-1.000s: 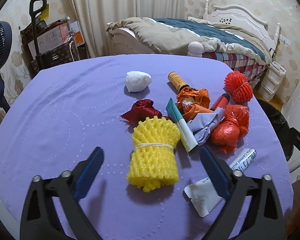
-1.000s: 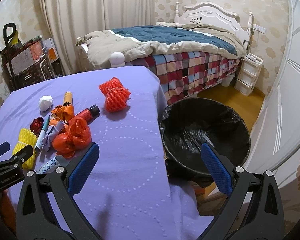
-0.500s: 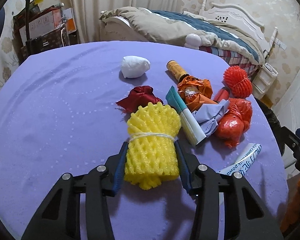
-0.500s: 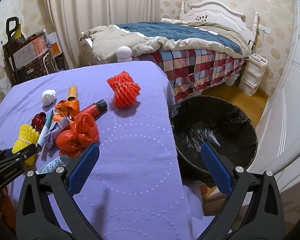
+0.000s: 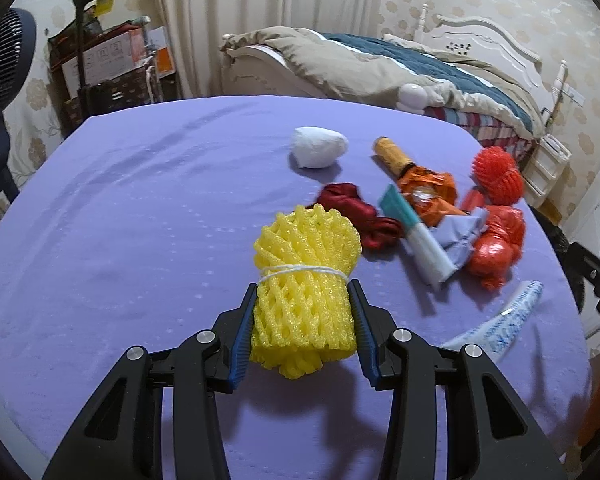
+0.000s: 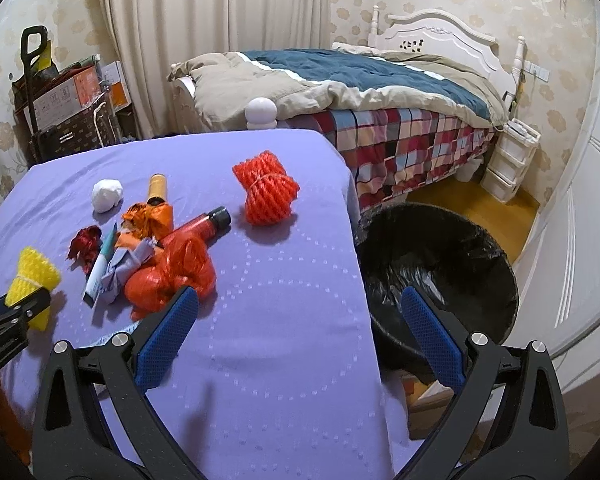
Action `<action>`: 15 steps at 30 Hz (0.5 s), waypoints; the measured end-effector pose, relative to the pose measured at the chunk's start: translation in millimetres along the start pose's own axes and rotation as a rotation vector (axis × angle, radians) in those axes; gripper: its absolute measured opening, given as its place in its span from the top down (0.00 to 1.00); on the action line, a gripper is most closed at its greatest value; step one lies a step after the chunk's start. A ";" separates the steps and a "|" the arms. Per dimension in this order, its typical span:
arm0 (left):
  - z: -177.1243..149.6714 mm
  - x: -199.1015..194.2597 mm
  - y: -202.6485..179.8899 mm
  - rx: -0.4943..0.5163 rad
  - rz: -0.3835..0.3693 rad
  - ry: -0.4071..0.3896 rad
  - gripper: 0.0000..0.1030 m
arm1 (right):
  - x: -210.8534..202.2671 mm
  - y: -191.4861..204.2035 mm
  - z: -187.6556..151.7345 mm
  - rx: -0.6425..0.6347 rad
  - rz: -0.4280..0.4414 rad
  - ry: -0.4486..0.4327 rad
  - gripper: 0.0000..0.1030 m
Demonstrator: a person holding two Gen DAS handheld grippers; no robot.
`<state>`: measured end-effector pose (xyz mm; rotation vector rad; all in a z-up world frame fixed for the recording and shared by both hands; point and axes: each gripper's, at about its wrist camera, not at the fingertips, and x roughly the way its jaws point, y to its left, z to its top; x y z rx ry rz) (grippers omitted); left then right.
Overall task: Collect trash
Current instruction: 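Grasp the yellow foam net with the left tool while the right tool grasps the red foam net, then carry both foam nets over the black bin and open both tools to drop them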
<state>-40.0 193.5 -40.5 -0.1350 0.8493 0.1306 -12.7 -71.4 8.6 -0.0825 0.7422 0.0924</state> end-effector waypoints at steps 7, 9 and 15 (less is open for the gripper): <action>14.9 2.7 13.2 -0.017 0.045 -0.028 0.58 | 22.7 6.9 33.9 -0.025 -0.007 -0.025 0.05; 21.9 5.7 18.1 -0.024 0.058 -0.033 0.58 | 34.9 11.0 45.9 -0.035 -0.006 -0.025 0.09; 46.8 14.6 31.1 -0.052 0.082 -0.055 0.58 | 77.3 18.0 67.5 -0.043 0.007 0.037 0.26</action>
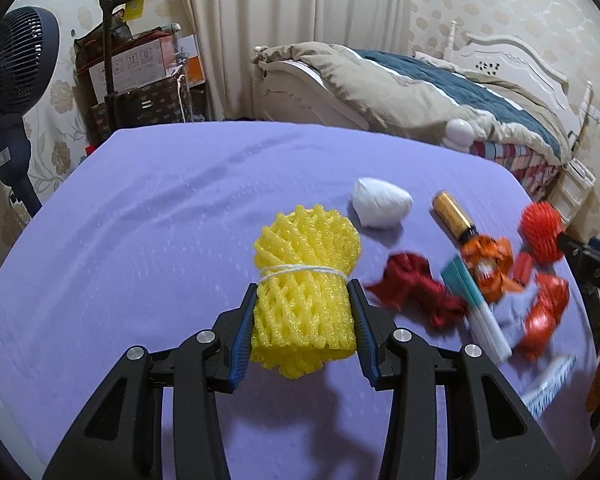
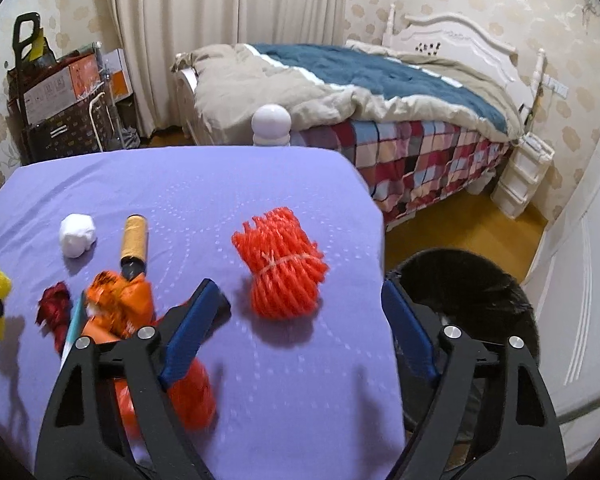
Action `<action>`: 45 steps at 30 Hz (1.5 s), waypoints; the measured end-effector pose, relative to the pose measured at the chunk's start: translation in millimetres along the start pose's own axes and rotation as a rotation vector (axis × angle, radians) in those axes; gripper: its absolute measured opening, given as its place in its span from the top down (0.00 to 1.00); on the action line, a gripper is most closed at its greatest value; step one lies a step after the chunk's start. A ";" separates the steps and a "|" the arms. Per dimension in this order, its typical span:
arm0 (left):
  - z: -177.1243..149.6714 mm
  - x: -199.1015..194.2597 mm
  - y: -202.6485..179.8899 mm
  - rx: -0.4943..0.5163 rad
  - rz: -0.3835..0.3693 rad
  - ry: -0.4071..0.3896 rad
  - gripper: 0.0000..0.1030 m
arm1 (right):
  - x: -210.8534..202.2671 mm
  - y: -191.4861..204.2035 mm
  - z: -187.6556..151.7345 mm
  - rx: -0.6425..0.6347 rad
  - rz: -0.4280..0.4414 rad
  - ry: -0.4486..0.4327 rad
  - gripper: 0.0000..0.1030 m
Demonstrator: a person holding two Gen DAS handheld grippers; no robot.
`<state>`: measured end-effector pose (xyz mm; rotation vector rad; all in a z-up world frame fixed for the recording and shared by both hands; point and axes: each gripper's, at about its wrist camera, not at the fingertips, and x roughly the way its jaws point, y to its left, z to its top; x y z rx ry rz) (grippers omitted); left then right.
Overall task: Collect trash
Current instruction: 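Carry both foam nets over the black bin and open both tools to drop them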
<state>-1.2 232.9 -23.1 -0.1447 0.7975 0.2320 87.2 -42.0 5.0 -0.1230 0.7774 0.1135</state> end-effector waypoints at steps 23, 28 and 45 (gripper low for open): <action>15.0 -28.1 -109.6 0.114 -0.200 -0.059 0.58 | -25.0 -75.6 -16.2 0.107 -0.032 -0.032 0.59; 15.7 -33.6 -159.7 0.174 -0.270 -0.070 0.58 | -31.6 -113.5 -30.4 0.142 -0.100 -0.028 0.59; -2.3 -3.7 -307.8 0.372 -0.366 -0.059 0.58 | -18.6 -200.6 -58.2 0.266 -0.165 0.005 0.59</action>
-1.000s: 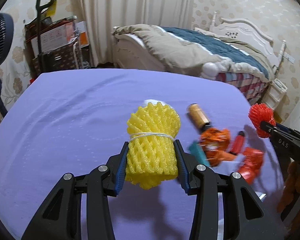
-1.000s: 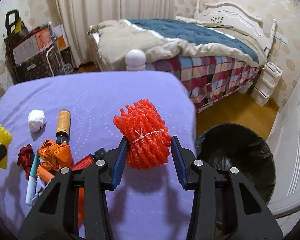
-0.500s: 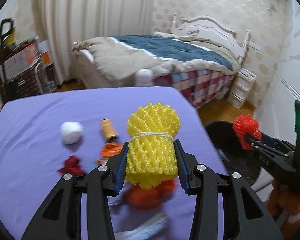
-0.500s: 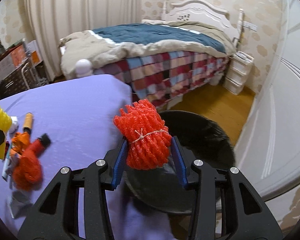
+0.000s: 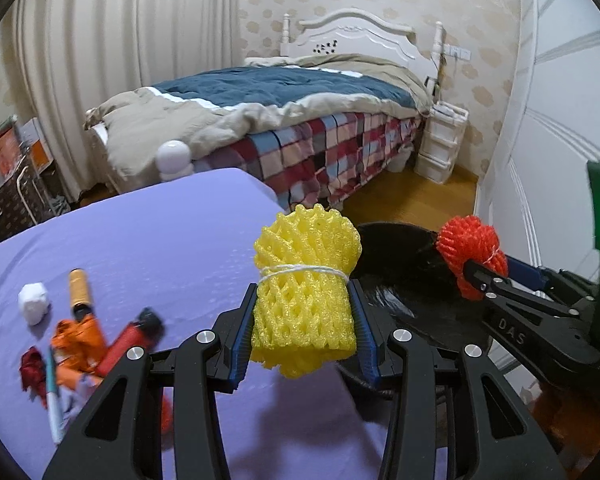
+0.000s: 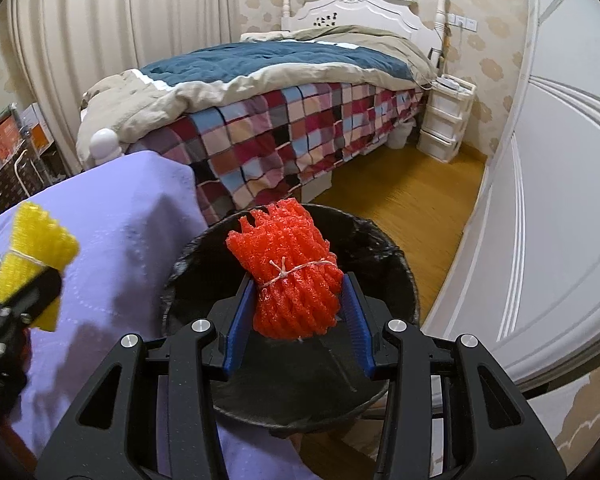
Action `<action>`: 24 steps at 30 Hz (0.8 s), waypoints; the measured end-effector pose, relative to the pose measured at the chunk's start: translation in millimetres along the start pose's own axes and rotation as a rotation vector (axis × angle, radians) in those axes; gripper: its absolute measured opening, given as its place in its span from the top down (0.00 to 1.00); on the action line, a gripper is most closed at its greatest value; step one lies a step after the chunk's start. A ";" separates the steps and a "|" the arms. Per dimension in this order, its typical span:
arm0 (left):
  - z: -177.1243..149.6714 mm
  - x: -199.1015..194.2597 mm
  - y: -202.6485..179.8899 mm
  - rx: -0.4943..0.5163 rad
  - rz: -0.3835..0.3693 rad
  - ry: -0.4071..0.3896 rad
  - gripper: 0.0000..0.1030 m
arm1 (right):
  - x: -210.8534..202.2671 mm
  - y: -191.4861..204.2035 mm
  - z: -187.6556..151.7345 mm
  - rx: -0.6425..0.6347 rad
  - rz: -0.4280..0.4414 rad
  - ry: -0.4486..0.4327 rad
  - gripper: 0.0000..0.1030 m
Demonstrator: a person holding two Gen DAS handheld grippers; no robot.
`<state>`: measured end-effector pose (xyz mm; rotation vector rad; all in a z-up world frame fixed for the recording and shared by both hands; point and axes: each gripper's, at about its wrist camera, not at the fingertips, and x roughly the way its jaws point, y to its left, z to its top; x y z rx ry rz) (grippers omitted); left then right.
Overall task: Collect trash
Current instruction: 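Carry both foam nets over the black bin and open both tools to drop them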
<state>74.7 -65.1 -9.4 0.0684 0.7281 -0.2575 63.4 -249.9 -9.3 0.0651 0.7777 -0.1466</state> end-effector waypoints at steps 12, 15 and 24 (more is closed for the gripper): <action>7.6 49.2 -27.6 0.051 0.013 0.052 0.58 | 24.7 -21.7 2.8 0.037 0.001 0.032 0.59; 7.6 54.7 -30.9 0.058 0.014 0.067 0.56 | 28.9 -24.9 3.0 0.038 -0.003 0.038 0.58; 8.4 51.3 -33.1 0.055 0.034 0.050 0.29 | 33.8 -30.2 0.0 0.050 -0.020 0.046 0.41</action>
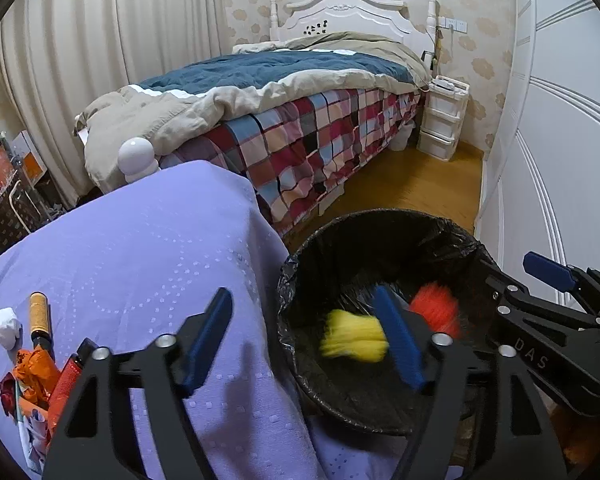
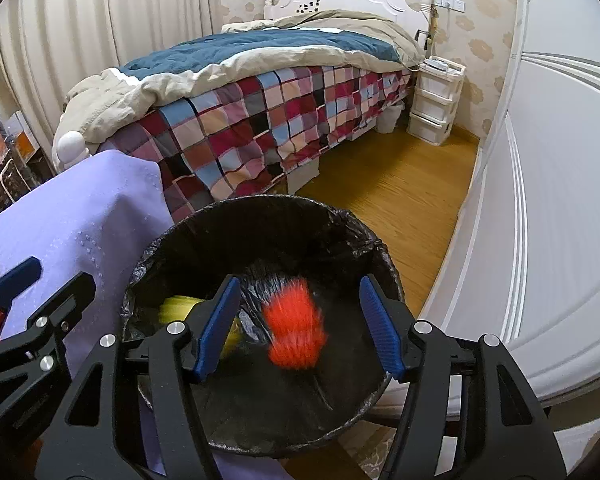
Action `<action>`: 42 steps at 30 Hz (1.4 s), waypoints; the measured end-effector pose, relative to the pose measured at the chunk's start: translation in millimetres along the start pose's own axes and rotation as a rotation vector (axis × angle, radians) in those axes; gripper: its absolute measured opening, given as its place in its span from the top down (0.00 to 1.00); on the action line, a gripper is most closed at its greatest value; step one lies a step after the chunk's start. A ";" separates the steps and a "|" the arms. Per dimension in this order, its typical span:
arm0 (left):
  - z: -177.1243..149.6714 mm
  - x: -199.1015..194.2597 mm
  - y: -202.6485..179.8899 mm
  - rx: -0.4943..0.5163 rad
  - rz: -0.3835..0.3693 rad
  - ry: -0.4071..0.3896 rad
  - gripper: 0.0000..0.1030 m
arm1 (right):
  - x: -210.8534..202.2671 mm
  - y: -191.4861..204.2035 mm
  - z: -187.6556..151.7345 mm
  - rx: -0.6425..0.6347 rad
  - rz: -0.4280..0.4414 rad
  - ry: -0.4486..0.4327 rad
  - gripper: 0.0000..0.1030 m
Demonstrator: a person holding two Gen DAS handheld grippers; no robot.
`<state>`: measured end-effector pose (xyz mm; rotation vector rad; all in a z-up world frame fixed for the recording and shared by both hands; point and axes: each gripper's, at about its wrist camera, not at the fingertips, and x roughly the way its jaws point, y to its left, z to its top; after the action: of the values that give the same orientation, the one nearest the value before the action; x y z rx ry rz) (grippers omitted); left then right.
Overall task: Collect trash
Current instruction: 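Carry both foam nets over the black bin and open both tools to drop them, then grasp the white tube with the left tool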
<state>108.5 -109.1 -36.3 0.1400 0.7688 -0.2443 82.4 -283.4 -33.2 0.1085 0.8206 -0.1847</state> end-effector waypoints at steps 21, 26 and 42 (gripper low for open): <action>-60.6 -87.5 54.4 -0.017 0.048 0.012 0.27 | -70.1 48.1 -43.9 -0.025 0.074 -0.020 0.34; -84.2 -107.0 76.2 -0.029 0.077 0.027 0.27 | -88.0 62.8 -60.5 -0.046 0.094 -0.017 0.34; -130.2 -130.2 127.7 -0.051 0.105 0.070 0.27 | -121.7 102.8 -97.6 -0.129 0.146 -0.007 0.34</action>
<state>-34.6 63.4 -32.9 0.1412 0.8338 -0.1205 -47.5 -151.7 -7.4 0.0461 0.8124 0.0052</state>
